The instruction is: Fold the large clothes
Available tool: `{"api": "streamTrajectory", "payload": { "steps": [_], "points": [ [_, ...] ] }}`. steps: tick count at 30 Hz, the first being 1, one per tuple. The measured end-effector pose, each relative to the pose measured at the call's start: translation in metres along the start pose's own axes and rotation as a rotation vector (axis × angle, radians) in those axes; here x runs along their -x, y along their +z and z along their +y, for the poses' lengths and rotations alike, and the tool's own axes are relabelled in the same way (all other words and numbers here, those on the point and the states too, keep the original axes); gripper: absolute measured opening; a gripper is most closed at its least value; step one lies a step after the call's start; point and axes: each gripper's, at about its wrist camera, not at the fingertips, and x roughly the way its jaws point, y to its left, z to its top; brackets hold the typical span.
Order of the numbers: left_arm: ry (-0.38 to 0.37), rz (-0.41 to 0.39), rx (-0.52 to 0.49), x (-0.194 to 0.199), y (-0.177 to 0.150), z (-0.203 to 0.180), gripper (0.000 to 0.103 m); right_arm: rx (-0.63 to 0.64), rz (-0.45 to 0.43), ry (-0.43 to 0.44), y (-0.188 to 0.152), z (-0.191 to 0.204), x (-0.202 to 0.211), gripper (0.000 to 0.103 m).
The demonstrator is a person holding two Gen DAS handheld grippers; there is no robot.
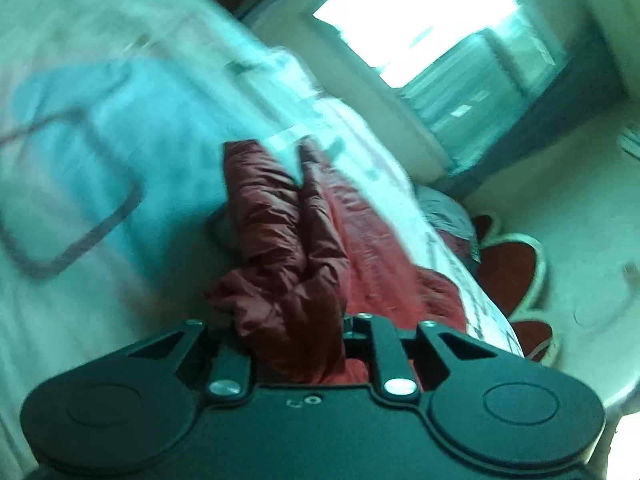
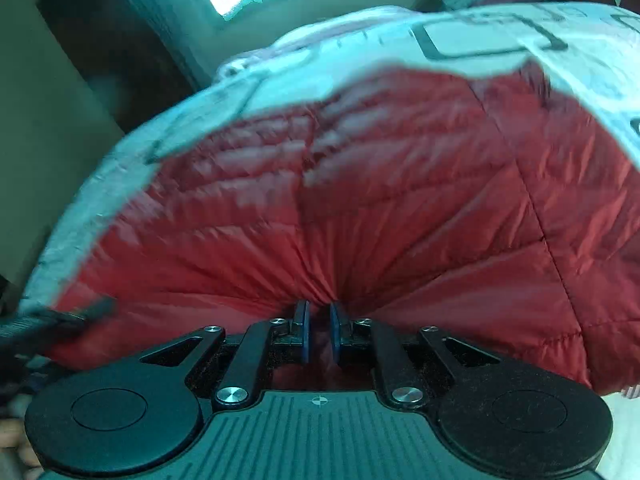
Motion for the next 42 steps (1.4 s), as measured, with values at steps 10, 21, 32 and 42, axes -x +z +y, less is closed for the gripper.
{"api": "streamTrajectory", "payload": {
  "steps": [10, 21, 32, 42],
  "points": [
    [0.007, 0.035, -0.132, -0.002, 0.007, -0.014, 0.017, -0.077, -0.101, 0.028, 0.022, 0.013, 0.037, 0.008],
    [-0.004, -0.020, -0.232, 0.011, 0.007, -0.056, 0.017, -0.116, 0.000, 0.016, 0.044, 0.006, -0.028, 0.008],
    [0.059, -0.012, -0.318, 0.010, 0.000, -0.082, 0.017, -0.076, 0.064, 0.003, -0.004, 0.005, 0.013, 0.008],
    [0.048, -0.017, -0.447, 0.009, -0.007, -0.130, 0.017, -0.083, 0.081, 0.048, -0.004, -0.004, 0.012, 0.007]
  ]
}}
